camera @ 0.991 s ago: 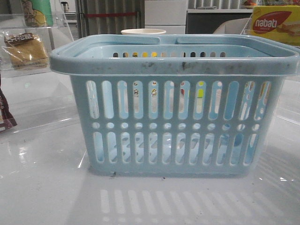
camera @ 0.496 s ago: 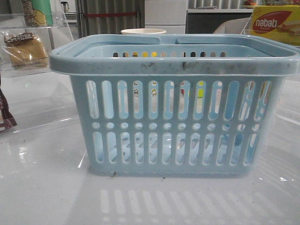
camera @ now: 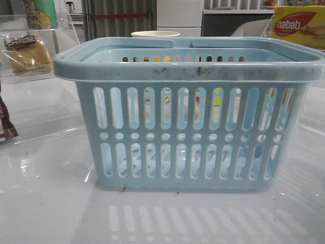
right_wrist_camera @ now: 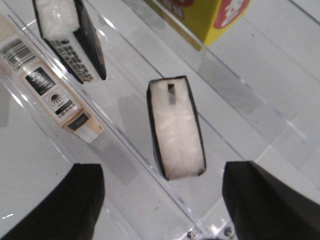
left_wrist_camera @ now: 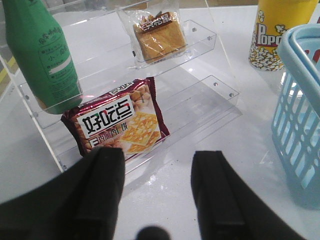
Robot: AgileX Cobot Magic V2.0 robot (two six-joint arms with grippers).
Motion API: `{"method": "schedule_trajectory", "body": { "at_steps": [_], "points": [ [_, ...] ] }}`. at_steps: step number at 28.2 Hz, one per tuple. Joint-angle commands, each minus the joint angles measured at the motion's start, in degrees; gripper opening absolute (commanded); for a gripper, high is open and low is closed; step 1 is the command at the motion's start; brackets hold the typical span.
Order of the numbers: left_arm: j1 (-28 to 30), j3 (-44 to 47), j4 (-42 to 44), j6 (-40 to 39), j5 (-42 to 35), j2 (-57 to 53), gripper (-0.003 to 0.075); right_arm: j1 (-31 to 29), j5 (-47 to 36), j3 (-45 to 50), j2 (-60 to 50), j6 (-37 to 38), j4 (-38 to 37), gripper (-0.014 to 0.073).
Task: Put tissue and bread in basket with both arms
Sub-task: 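Close the right gripper on the black box and lift it, then carry the black box over the blue basket and open the right gripper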
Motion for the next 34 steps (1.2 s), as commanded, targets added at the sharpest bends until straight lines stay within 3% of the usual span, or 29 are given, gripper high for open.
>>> {"method": "schedule_trajectory", "body": {
  "at_steps": [1, 3, 8, 12, 22, 29, 34],
  "points": [
    [-0.43, -1.75, -0.31, -0.29, -4.69, 0.68, 0.0380, -0.36, -5.55, -2.97, -0.65, 0.00, -0.77, 0.0591],
    [-0.43, -1.75, -0.31, -0.29, -4.69, 0.68, 0.0380, -0.36, -6.83, -3.24, 0.28, 0.00, -0.77, 0.0570],
    [-0.43, -1.75, -0.31, -0.29, -4.69, 0.68, 0.0380, -0.36, -8.28, -3.54, 1.38, 0.00, -0.77, 0.0319],
    [-0.43, -1.75, -0.31, -0.29, -4.69, 0.68, 0.0380, -0.36, -8.46, -3.54, 1.22, 0.00, -0.77, 0.0200],
    [-0.43, -1.75, -0.31, -0.29, -4.69, 0.68, 0.0380, 3.99, -2.68, -3.54, -10.92, -0.34, 6.16, 0.0192],
    [-0.43, -1.75, -0.31, -0.29, -4.69, 0.68, 0.0380, 20.28, 3.39, -3.44, -21.56, -5.90, 6.21, 0.0192],
    [-0.43, -1.75, -0.31, -0.29, -4.69, 0.68, 0.0380, 30.73, 10.58, -3.27, -21.27, -6.09, 6.67, 0.0195]
  ]
}}
